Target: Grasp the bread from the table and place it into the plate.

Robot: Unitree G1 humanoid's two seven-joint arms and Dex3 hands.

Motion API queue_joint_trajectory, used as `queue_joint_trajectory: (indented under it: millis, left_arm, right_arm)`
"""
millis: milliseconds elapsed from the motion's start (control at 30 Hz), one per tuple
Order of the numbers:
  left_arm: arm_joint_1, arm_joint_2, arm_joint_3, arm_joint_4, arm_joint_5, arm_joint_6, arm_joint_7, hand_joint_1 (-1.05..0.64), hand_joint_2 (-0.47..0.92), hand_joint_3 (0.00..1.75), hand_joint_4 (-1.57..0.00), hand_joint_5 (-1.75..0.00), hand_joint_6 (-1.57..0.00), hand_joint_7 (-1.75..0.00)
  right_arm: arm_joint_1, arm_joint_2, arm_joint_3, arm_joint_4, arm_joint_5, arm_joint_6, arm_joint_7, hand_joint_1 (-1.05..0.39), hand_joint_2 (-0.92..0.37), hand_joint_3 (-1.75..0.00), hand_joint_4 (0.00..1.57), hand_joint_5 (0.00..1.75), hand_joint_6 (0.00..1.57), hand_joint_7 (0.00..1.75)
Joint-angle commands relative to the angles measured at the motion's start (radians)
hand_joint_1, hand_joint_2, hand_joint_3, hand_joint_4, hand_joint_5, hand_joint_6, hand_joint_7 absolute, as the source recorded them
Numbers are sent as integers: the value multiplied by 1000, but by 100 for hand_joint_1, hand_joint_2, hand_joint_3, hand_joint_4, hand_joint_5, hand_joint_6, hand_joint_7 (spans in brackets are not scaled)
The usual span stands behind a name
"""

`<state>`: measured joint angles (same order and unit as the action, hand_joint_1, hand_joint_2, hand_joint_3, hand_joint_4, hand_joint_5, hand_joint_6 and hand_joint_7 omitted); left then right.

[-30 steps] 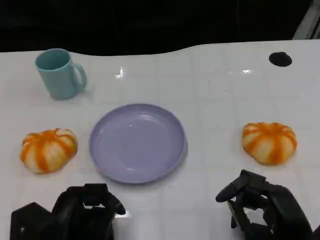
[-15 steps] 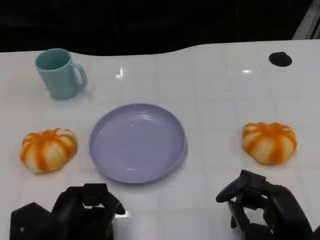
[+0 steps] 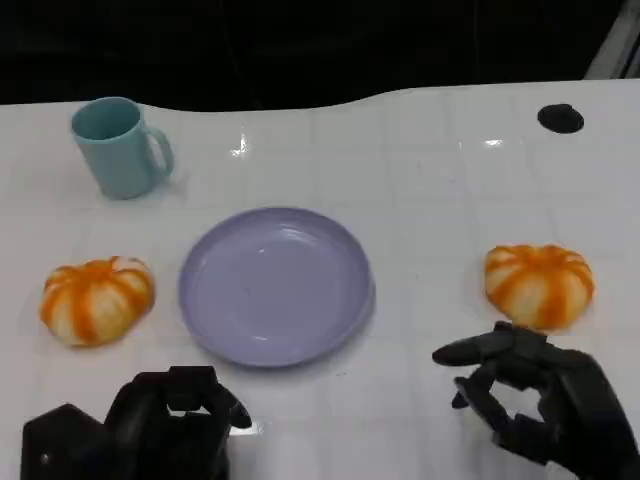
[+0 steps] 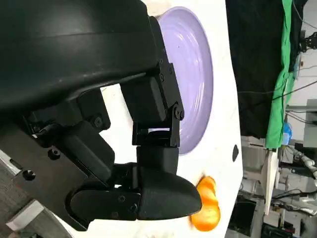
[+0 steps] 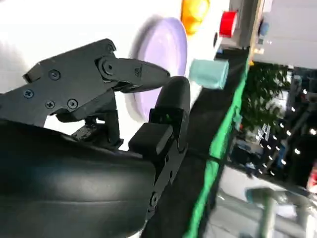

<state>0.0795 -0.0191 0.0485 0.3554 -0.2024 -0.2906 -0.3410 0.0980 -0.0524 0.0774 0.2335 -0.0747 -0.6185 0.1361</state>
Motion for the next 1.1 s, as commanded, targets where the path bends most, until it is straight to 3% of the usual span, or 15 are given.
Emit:
queue_joint_trajectory:
  millis: [33,233,467,833,1100]
  left_arm:
    - [-3,9,4,9,3,-5,2,-105,45,87,-157,-125,-139,-83]
    - [-1,10,4,6,0,0,-1,-105,46,86,-157,-124,-138,-83]
    - [-2,12,3,8,3,2,1,-105,46,85,-157,-123,-139,-83]
    - [1,8,-2,1,13,2,11,-105,47,84,-157,-124,-140,-83]
    - [5,4,-1,-6,8,5,6,-105,46,85,-157,-124,-140,-83]
  right_arm:
    - [-30,-70,-28,4,-132,-60,-69,-43,-92,-21,51,107,58,64]
    - [-59,-146,-40,-51,-384,-66,-220,-50,-92,-13,42,70,51,39]
    - [-78,-218,-32,-110,-568,16,-321,-55,-92,-9,28,50,43,14]
    - [-135,-307,13,-164,-825,257,-381,-61,-92,-6,5,41,29,2]
    - [-209,-334,73,-111,-911,419,-396,-64,-91,-1,0,48,30,1]
